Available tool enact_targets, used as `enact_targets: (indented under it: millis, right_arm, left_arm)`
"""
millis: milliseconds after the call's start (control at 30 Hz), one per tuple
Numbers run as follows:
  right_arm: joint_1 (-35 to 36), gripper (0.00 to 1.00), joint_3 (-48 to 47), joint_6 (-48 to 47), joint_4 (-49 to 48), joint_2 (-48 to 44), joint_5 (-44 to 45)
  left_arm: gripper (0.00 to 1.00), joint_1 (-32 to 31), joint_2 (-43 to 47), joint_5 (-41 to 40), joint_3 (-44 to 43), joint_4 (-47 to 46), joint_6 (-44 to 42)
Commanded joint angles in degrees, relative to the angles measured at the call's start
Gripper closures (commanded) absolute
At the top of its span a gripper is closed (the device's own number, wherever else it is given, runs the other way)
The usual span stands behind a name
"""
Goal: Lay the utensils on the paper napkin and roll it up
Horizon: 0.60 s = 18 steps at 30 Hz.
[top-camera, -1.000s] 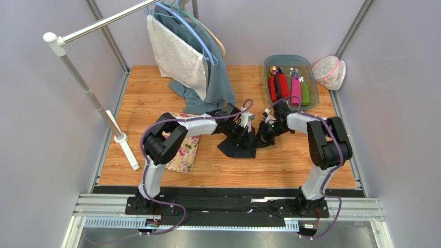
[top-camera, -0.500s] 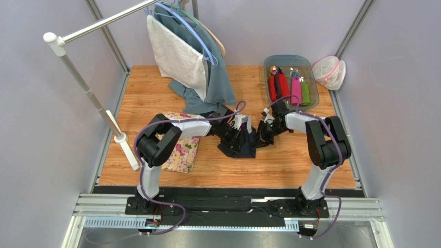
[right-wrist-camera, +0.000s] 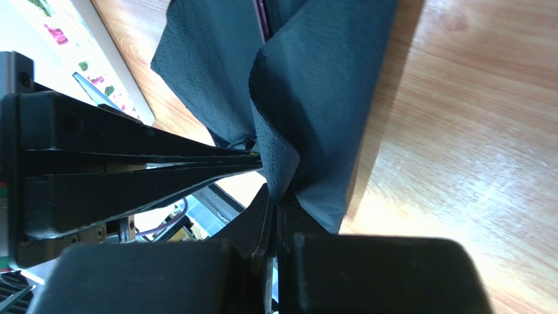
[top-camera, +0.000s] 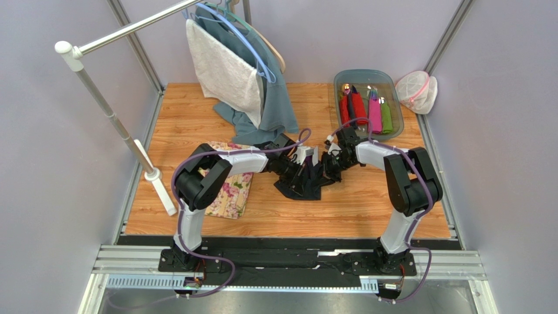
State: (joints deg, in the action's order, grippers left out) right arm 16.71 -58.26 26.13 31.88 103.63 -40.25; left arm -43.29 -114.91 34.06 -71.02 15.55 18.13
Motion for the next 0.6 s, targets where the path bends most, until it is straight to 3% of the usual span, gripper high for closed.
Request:
enact_targets:
  millis: [0,567]
  right_arm:
    - [0.52,0.99,-2.38,1.38,-1.38,-0.98,0.44]
    - [2.71,0.98,-2.65,-0.03,-1.90,1.13,1.31]
  left_arm:
    - [0.99,0.22,0.22,1.00,-0.43,-0.78,0.94]
    - [1.00,0.57,0.21,1.27,-0.43,-1.05,1.73]
